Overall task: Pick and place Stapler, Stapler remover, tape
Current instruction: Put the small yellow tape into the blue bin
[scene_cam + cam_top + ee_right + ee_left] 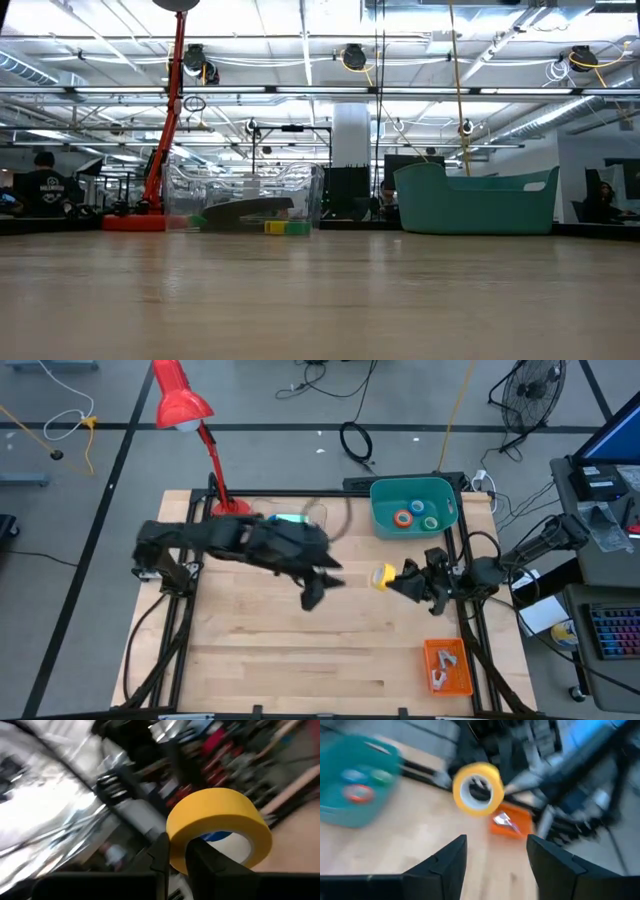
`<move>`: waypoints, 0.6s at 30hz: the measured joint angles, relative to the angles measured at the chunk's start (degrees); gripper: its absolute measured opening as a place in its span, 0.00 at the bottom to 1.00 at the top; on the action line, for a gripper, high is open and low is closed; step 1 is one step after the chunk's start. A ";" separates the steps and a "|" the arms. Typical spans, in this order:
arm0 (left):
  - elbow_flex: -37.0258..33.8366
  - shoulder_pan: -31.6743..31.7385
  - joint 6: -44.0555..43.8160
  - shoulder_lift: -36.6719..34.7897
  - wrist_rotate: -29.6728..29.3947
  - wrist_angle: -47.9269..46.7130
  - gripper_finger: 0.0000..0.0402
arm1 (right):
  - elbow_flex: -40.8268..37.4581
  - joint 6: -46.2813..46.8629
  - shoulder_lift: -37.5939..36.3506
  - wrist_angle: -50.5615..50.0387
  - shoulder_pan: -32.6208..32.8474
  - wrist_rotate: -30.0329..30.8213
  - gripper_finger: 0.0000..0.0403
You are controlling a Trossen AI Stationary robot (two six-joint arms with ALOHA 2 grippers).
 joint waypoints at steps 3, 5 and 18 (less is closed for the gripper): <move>-0.02 -1.33 -0.71 -3.23 -8.06 -1.73 0.51 | 0.00 0.24 -1.15 -4.31 -1.61 6.48 0.07; 0.00 -2.46 -1.03 -4.78 -11.91 -1.38 0.49 | -0.01 1.65 -2.27 -8.23 -3.19 9.61 0.07; -0.09 -7.07 -5.91 -3.31 -20.82 -8.74 0.35 | -0.02 6.16 -7.00 -27.59 -28.63 7.20 0.07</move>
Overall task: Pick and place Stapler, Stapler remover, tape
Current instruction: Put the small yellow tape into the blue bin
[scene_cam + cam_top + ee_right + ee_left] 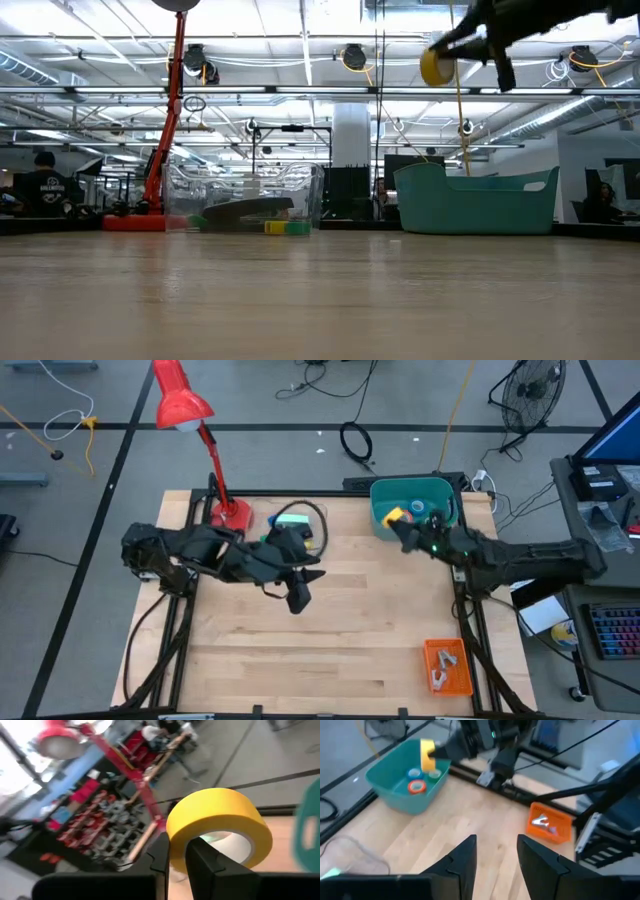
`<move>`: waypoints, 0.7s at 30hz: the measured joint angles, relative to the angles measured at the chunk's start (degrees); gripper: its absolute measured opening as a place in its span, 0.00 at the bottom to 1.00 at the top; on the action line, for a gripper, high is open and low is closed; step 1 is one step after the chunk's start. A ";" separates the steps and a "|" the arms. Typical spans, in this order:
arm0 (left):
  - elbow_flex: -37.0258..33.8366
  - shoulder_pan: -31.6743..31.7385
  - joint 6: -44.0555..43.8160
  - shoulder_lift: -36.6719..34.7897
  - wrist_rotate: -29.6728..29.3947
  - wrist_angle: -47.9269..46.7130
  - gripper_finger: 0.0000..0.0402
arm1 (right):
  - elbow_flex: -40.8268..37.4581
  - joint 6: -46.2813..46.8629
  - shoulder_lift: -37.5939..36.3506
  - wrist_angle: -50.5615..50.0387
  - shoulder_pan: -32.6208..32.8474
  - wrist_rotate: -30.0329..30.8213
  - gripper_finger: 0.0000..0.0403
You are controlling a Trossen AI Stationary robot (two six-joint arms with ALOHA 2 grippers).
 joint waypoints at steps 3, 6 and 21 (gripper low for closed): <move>-0.04 -0.33 -2.03 0.78 -1.18 -1.90 0.34 | 0.00 0.37 1.13 -1.91 -10.03 -7.69 0.07; -0.02 -0.09 -3.78 1.23 -1.66 -1.78 0.33 | -0.02 1.54 3.20 -4.30 -19.71 -16.25 0.07; -0.02 3.02 -5.54 1.39 -3.42 -2.04 0.33 | 0.31 -12.67 19.20 -4.18 -42.76 -39.31 0.08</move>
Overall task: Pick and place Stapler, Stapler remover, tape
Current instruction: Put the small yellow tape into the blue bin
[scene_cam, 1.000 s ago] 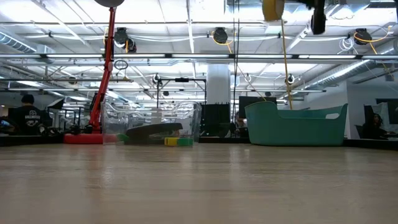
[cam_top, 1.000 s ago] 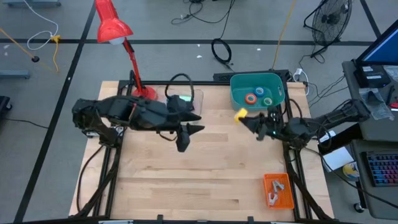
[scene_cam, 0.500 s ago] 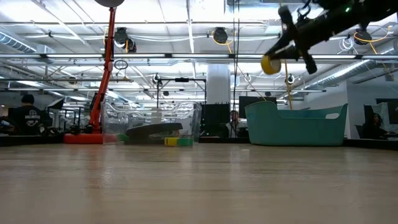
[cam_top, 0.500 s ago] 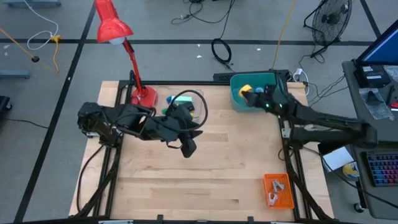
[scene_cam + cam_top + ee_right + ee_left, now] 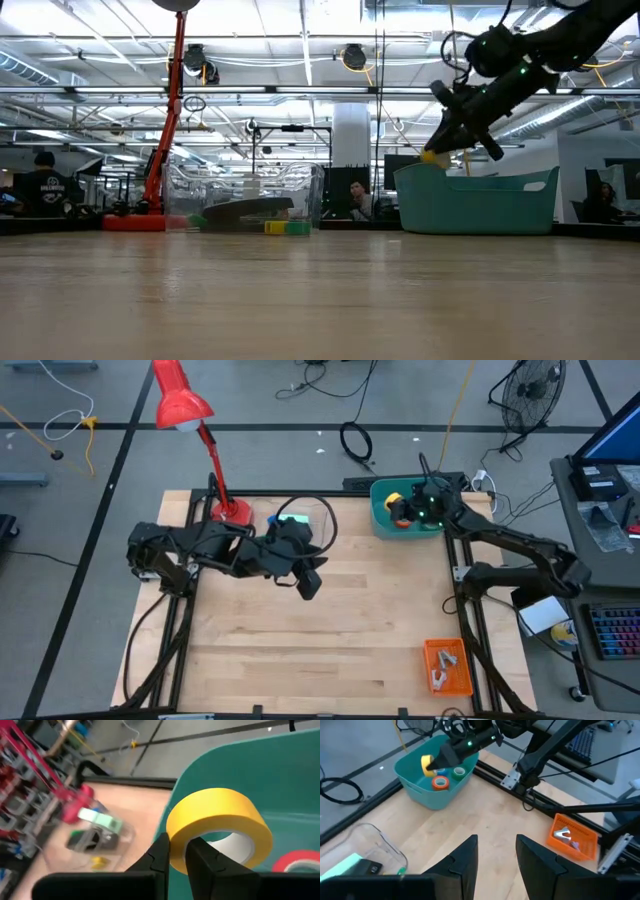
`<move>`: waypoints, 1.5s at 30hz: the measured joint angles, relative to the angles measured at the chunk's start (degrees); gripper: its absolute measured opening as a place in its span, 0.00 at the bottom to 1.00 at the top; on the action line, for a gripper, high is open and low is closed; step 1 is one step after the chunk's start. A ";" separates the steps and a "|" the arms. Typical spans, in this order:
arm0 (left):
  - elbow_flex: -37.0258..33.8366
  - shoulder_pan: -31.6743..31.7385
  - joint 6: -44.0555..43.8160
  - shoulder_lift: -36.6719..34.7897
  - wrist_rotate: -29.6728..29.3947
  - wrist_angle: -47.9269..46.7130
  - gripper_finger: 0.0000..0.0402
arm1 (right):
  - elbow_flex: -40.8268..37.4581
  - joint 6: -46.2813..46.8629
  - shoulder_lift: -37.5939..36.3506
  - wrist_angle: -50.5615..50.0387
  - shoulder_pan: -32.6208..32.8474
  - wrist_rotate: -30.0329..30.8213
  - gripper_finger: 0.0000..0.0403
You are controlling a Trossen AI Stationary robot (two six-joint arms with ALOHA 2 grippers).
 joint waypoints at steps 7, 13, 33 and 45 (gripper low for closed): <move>0.00 2.36 2.51 0.00 2.23 -0.12 0.33 | 4.67 -8.63 7.54 -2.22 -0.11 -0.38 0.07; 0.00 3.51 2.91 0.00 3.32 -1.76 0.33 | 13.18 -16.11 14.76 -12.30 -0.13 0.10 0.07; 0.00 3.80 2.36 0.00 2.19 -3.48 0.33 | 21.24 -25.62 27.58 -25.18 -1.38 3.02 0.08; 0.00 3.78 1.57 0.00 1.94 -3.34 0.33 | 21.24 -28.29 27.60 -25.31 -1.38 2.93 0.08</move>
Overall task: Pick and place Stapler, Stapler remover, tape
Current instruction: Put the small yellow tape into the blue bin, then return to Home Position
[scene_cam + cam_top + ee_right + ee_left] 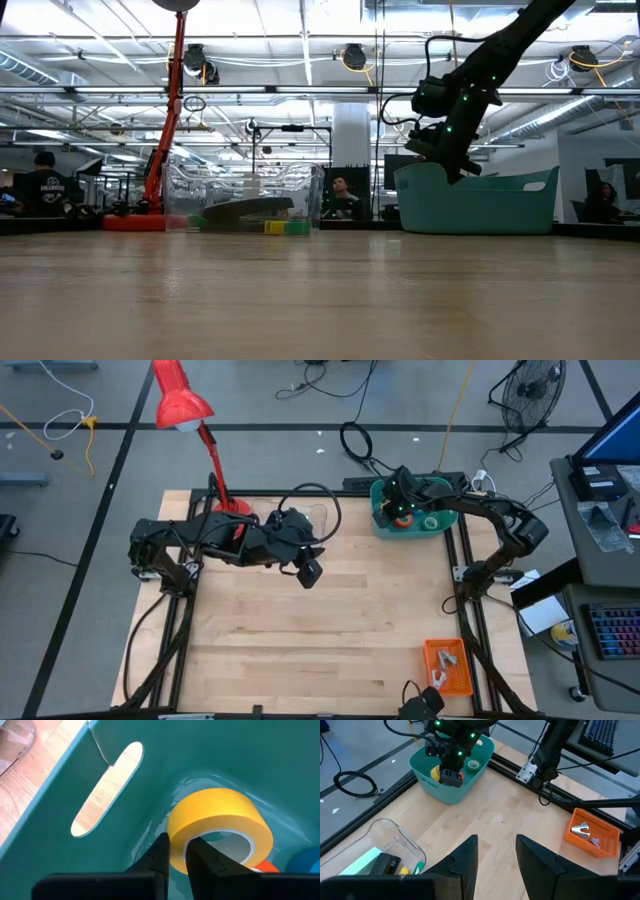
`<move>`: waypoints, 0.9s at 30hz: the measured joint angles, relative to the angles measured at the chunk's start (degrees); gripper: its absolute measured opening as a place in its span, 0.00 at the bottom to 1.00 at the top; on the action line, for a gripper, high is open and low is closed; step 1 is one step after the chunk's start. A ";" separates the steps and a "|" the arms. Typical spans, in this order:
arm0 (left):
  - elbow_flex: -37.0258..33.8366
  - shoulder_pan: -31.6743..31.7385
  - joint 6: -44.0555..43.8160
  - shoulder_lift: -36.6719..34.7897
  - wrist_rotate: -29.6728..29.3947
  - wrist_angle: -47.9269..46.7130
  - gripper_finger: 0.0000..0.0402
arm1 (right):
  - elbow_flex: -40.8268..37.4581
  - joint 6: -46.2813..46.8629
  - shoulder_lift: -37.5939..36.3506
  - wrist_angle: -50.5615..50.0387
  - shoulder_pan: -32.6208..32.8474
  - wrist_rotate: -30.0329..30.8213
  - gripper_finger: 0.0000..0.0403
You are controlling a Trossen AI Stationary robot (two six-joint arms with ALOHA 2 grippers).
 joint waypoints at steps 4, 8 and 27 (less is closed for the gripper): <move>0.00 0.01 0.00 0.00 -0.12 0.02 0.33 | 0.00 -0.37 0.00 -0.25 0.00 -0.01 0.08; 0.00 0.00 0.00 0.00 -0.12 0.02 0.33 | 0.00 -1.22 0.00 -0.58 0.00 -0.02 0.10; 0.00 -0.33 0.00 -0.02 -0.10 0.02 0.33 | -0.02 -4.07 0.00 -1.82 0.02 -0.05 0.39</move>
